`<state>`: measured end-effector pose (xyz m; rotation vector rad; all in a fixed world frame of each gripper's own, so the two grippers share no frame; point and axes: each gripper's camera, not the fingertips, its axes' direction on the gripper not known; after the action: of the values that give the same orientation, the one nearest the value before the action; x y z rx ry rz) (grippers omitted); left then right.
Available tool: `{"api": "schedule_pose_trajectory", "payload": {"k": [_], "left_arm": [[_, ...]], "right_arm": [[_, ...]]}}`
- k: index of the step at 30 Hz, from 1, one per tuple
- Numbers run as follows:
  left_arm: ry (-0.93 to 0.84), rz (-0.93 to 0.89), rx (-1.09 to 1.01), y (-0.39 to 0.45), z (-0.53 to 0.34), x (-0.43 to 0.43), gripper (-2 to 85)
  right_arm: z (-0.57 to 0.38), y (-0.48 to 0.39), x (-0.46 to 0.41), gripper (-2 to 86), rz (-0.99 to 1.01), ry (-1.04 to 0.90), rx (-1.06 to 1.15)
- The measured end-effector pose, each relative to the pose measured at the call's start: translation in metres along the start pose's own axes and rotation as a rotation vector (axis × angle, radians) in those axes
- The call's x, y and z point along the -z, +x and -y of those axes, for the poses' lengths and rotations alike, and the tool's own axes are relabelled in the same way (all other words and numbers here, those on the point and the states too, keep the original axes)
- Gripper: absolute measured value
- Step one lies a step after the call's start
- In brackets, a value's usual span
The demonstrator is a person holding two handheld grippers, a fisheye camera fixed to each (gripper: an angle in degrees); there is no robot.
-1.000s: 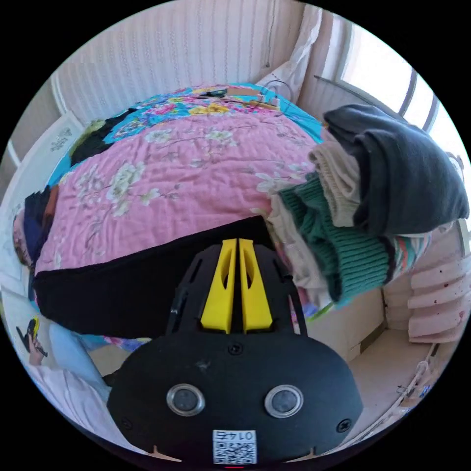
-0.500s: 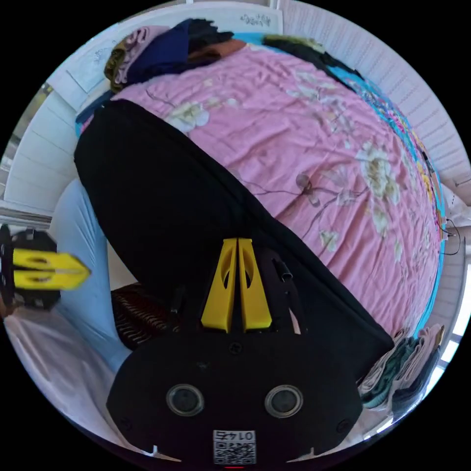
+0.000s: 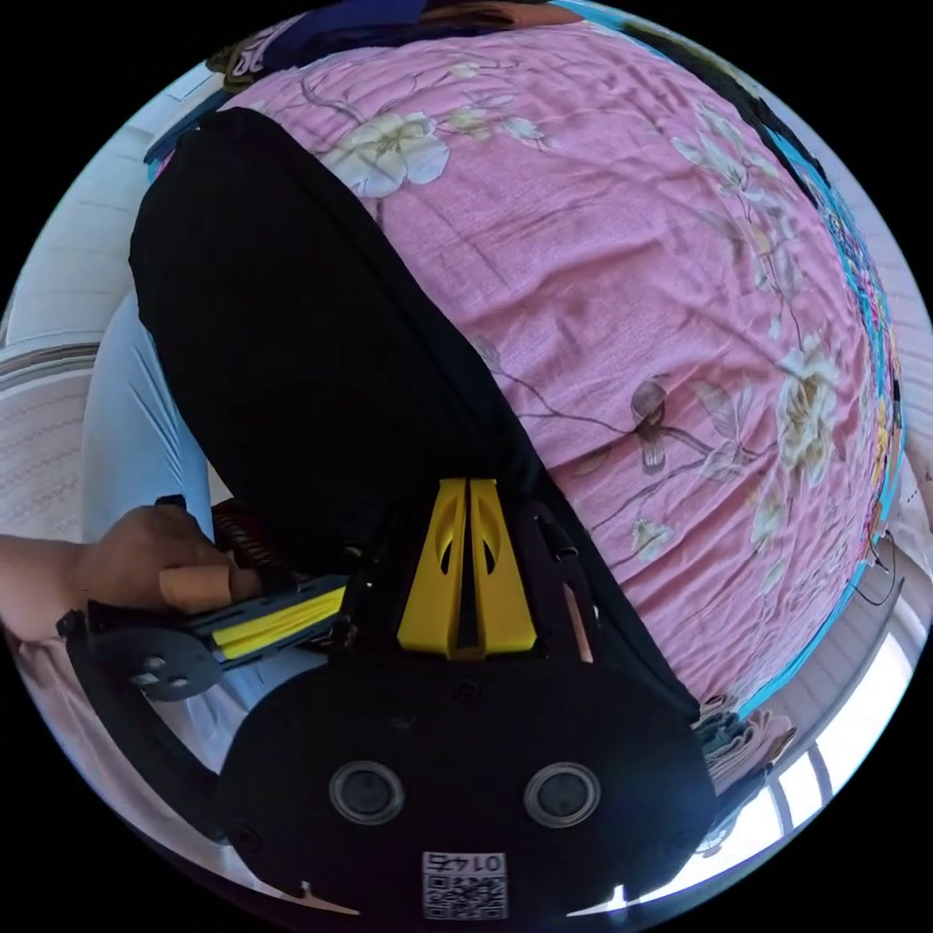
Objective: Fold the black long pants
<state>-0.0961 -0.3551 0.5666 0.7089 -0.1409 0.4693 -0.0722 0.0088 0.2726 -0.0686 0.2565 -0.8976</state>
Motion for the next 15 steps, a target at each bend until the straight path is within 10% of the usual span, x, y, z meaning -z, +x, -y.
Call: {"api": "schedule_pose_trajectory", "payload": {"k": [15], "left_arm": [[-0.015,-0.097,0.017,0.034,0.073,-0.066,-1.0]], "right_arm": [[-0.012,0.041,0.012,-0.6,0.045,0.092,0.006]]}}
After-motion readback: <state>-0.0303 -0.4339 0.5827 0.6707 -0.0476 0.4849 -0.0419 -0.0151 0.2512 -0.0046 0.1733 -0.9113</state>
